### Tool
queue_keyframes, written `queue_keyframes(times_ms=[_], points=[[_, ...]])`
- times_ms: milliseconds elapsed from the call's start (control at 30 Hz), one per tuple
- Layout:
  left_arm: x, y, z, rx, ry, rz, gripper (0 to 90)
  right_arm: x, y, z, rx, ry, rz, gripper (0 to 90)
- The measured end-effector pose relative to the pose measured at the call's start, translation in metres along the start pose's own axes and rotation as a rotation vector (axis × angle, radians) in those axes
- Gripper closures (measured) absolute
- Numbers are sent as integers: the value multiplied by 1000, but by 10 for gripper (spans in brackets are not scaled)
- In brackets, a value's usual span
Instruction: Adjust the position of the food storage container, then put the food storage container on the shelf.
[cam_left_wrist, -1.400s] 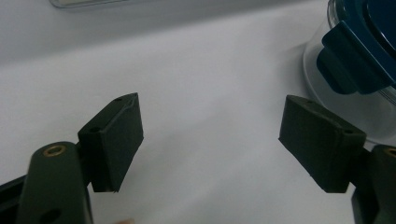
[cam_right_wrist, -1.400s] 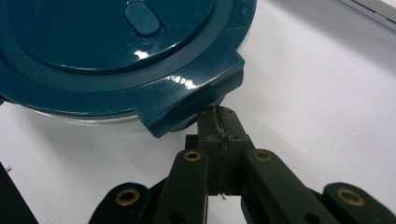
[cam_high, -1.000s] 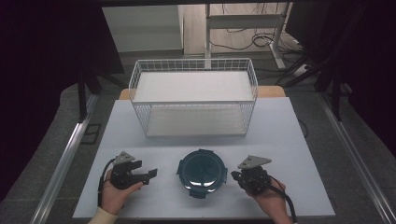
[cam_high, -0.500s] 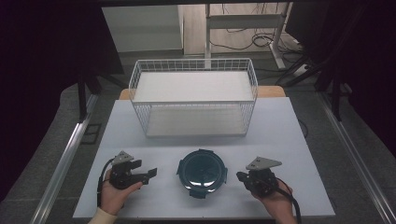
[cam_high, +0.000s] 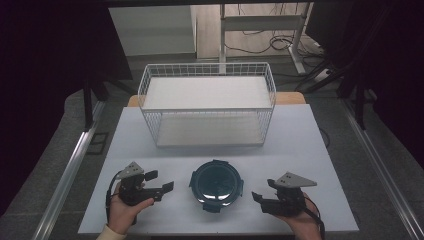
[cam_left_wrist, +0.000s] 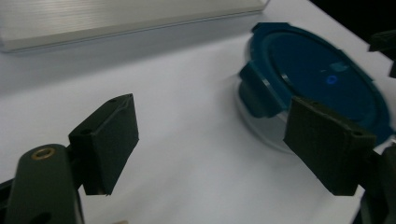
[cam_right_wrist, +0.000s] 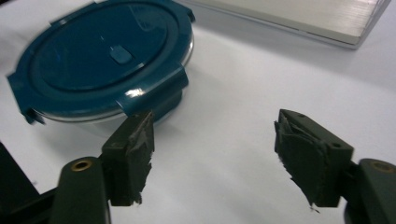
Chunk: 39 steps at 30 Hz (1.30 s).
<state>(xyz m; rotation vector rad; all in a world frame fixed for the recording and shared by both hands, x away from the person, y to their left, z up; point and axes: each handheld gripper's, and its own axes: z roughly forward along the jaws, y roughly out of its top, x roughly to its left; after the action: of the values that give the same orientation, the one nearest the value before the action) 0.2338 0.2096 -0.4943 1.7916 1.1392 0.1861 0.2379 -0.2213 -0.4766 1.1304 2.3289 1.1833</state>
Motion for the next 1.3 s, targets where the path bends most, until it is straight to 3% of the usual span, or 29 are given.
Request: queue_keyframes(times_ms=[233, 767, 900, 1100, 1300], points=[[-7, 3, -1, 2, -42, -28, 166, 1, 4, -6, -40, 13, 43, 214], [-20, 23, 3, -13, -88, -16, 170, 5, 18, -9, -74, 41, 78, 191], [-25, 29, 5, -17, -110, -29, 165, 9, 21, -6, -69, 65, 124, 171], [-29, 37, 16, 9, -158, -49, 154, 10, 27, 1, -52, 61, 168, 148], [-22, 42, 29, 41, -201, -114, 149, 8, 30, 12, -26, 84, 239, 130]])
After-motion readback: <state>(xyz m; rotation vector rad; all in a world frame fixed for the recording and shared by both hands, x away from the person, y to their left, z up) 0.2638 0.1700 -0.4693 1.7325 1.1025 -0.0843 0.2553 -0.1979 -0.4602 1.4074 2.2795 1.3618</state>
